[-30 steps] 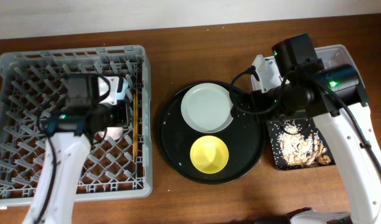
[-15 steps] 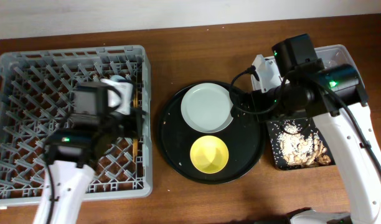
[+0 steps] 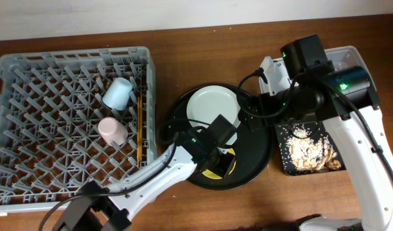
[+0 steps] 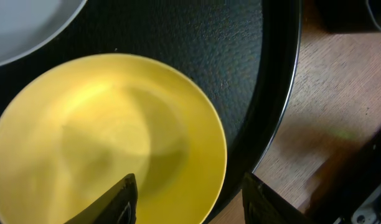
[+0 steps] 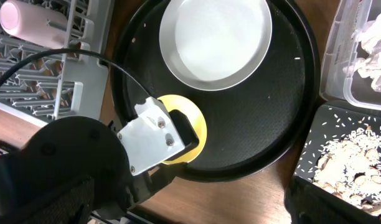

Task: Sort waste into correct bins and load items into the dishwasher rack
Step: 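Grasp the yellow bowl with the left gripper, then place the yellow bowl into the rack with the left gripper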

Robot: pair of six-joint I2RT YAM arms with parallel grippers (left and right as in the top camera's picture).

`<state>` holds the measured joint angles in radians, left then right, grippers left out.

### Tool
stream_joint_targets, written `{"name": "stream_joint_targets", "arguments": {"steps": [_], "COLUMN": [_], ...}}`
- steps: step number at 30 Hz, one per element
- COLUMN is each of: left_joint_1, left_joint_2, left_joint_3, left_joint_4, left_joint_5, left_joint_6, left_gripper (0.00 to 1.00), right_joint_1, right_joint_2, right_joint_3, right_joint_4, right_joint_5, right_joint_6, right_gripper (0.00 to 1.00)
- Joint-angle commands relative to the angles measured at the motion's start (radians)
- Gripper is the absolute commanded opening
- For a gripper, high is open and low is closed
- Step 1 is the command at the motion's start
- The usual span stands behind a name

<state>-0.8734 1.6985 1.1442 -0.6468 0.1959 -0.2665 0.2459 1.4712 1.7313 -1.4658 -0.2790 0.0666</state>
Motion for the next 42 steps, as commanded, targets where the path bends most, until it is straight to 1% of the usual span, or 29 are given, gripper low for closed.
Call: {"name": "stream_joint_targets", "arguments": {"steps": [1, 6, 7, 9, 11, 12, 13, 14, 15, 16, 19, 22, 25, 26, 27, 28, 29, 30, 31, 32, 33, 34, 35, 37, 38, 40, 41, 42], "left_joint_1": [-0.008, -0.028, -0.029, -0.042, -0.056, -0.063, -0.071, -0.078, -0.082, -0.084, -0.061, 0.04, 0.145, 0.2, 0.245, 0.285, 0.357, 0.452, 0.516, 0.672, 0.747, 0.872, 0.911, 0.969, 0.978, 1.007, 1.03, 1.079], "left_joint_2": [0.049, 0.122, 0.136, 0.138, 0.138, 0.138, 0.138, 0.138, 0.138, 0.138, 0.086, -0.146, -0.259, -0.318, -0.384, -0.444, -0.523, -0.586, -0.612, -0.626, -0.613, -0.551, -0.513, -0.397, -0.338, -0.22, -0.194, -0.165], "left_joint_3": [-0.002, -0.009, -0.009, -0.009, -0.011, -0.014, -0.018, -0.018, -0.018, -0.018, -0.006, 0.005, 0.005, 0.005, 0.005, 0.005, 0.005, 0.005, 0.005, 0.005, 0.005, 0.005, 0.005, 0.005, 0.005, 0.004, 0.004, 0.003], "left_joint_4": [0.033, 0.083, 0.09, 0.096, 0.106, 0.108, 0.109, 0.109, 0.109, 0.108, 0.085, 0.003, -0.134, -0.194, -0.233, -0.264, -0.306, -0.337, -0.347, -0.366, -0.376, -0.416, -0.446, -0.549, -0.605, -0.737, -0.772, -0.808], "left_joint_5": [-0.01, -0.014, -0.014, -0.015, -0.078, -0.119, -0.149, -0.152, -0.152, -0.152, -0.175, -0.269, -0.29, -0.29, -0.286, -0.249, -0.17, -0.077, 0.049, 0.375, 0.563, 0.911, 0.995, 1.122, 1.156, 1.159, 1.135, 1.055], "left_joint_6": [-0.01, -0.01, -0.01, -0.01, -0.01, -0.01, -0.01, -0.01, -0.01, -0.01, -0.01, -0.01, -0.01, -0.01, -0.01, -0.01, -0.01, -0.005, 0.034, 0.124, 0.182, 0.296, 0.343, 0.521, 0.596, 0.761, 0.805, 0.85], "left_gripper": [0.52, 0.52, 0.49, 0.35, 0.33, 0.29, 0.23, 0.13, 0.06, 0.0, 0.0, 0.0, 0.0, 0.0, 0.0, 0.0, 0.0, 0.0, 0.0, 0.0, 0.0, 0.0, 0.0, 0.0, 0.0, 0.01, 0.01, 0.01], "right_joint_1": [0.005, 0.005, 0.005, 0.005, 0.005, 0.005, 0.005, 0.005, 0.005, 0.005, 0.005, 0.005, 0.002, -0.042, -0.107, -0.181, -0.284, -0.34, -0.367, -0.41, -0.417, -0.417, -0.417, -0.417, -0.417, -0.417, -0.417, -0.417], "right_joint_2": [-0.003, -0.003, -0.003, -0.003, -0.003, -0.003, -0.003, -0.003, -0.003, -0.003, -0.003, -0.003, -0.003, -0.003, -0.003, -0.003, -0.003, -0.003, -0.003, -0.003, -0.003, -0.003, -0.003, -0.003, -0.003, -0.003, -0.003, -0.003], "right_joint_3": [0.006, 0.006, 0.006, 0.006, 0.006, 0.006, 0.006, 0.006, 0.006, 0.006, 0.006, 0.006, 0.006, 0.006, 0.006, 0.006, 0.006, 0.006, 0.006, 0.006, 0.006, 0.006, 0.006, 0.006, 0.006, 0.006, 0.006, 0.006], "right_joint_4": [0.0, 0.0, 0.0, 0.0, 0.0, 0.0, 0.0, 0.0, 0.0, 0.0, 0.0, 0.0, 0.039, 0.04, 0.037, 0.025, 0.002, -0.008, -0.008, -0.008, -0.007, -0.007, -0.007, -0.007, -0.007, -0.007, -0.007, -0.007], "right_joint_5": [-0.005, -0.005, -0.005, -0.005, -0.005, -0.005, -0.005, -0.005, -0.005, -0.005, -0.005, -0.005, 0.033, 0.075, 0.077, 0.076, 0.076, 0.077, 0.077, 0.077, 0.078, 0.077, 0.077, 0.077, 0.077, 0.077, 0.077, 0.077], "right_joint_6": [-0.01, -0.01, -0.01, -0.01, -0.01, -0.01, -0.01, -0.01, -0.01, -0.01, -0.01, -0.01, -0.01, -0.011, -0.01, -0.007, -0.007, -0.007, -0.007, -0.007, -0.007, -0.007, -0.007, -0.007, -0.007, -0.007, -0.007, -0.007], "right_gripper": [0.99, 0.99, 0.99, 0.99, 0.99, 0.99, 0.99, 0.99, 0.99, 0.99, 0.99, 0.98, 0.98, 0.99, 0.99, 0.99, 0.99, 0.99, 0.99, 0.99, 0.99, 0.99, 0.99, 0.99, 0.99, 0.99, 0.99, 0.99]}}
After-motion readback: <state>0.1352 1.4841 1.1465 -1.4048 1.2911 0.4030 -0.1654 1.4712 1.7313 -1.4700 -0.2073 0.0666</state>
